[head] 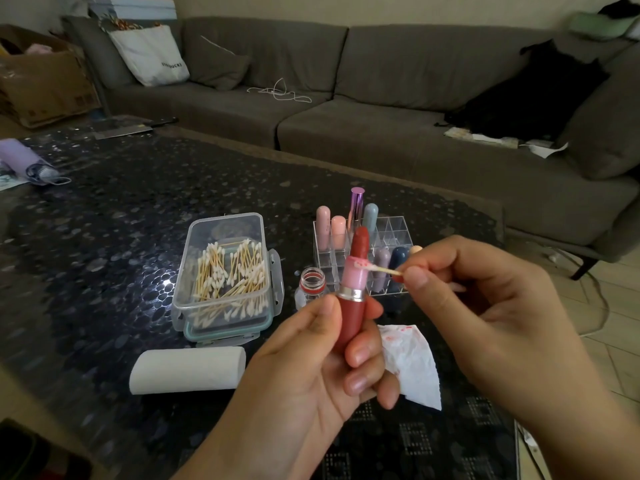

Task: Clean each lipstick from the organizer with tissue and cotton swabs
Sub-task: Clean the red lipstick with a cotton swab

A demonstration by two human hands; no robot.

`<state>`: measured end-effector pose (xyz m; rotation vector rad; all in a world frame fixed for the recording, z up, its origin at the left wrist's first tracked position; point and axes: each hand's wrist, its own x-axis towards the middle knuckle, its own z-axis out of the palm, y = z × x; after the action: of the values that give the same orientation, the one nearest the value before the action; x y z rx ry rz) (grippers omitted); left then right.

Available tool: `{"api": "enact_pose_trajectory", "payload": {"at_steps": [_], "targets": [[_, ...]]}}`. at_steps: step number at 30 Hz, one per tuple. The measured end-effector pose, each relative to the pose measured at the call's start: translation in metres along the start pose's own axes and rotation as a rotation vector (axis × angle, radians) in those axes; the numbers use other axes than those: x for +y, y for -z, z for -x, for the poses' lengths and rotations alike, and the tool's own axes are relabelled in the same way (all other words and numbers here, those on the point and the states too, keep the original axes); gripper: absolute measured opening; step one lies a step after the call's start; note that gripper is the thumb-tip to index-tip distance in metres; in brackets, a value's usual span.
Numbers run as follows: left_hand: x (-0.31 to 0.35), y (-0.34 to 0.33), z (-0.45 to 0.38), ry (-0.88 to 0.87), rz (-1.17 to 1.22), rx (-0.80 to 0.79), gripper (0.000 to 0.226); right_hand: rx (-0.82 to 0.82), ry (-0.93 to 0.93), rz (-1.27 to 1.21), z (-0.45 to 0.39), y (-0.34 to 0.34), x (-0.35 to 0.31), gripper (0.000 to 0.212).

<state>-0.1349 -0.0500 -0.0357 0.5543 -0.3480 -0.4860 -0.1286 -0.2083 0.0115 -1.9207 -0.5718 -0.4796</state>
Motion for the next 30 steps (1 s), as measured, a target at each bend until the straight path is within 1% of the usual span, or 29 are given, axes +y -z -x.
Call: {"api": "enact_pose_trajectory", "payload": {"at_steps": [6,11,16,20,30], "targets": [[0.0011,0.0009,0.0001,0.002,0.025,-0.015,0.027,-0.034,-0.009,-0.019,0.0012,-0.0006,0.0005,0.015],[0.0008,0.0008,0.0001,0.012,0.036,-0.017,0.027,0.0,-0.008,0.003,0.0004,0.0003,0.0012,0.015],[0.0014,0.0013,-0.0001,0.015,0.046,-0.019,0.027,-0.038,-0.016,-0.029,0.0018,-0.0002,0.0003,0.015],[0.0016,0.0011,-0.0002,0.015,0.042,-0.017,0.026,-0.007,-0.008,0.002,0.0007,0.0,0.0006,0.015],[0.003,0.0018,-0.0003,0.05,0.055,-0.053,0.03,0.01,-0.013,-0.001,0.001,0.0001,-0.0009,0.008]]}}
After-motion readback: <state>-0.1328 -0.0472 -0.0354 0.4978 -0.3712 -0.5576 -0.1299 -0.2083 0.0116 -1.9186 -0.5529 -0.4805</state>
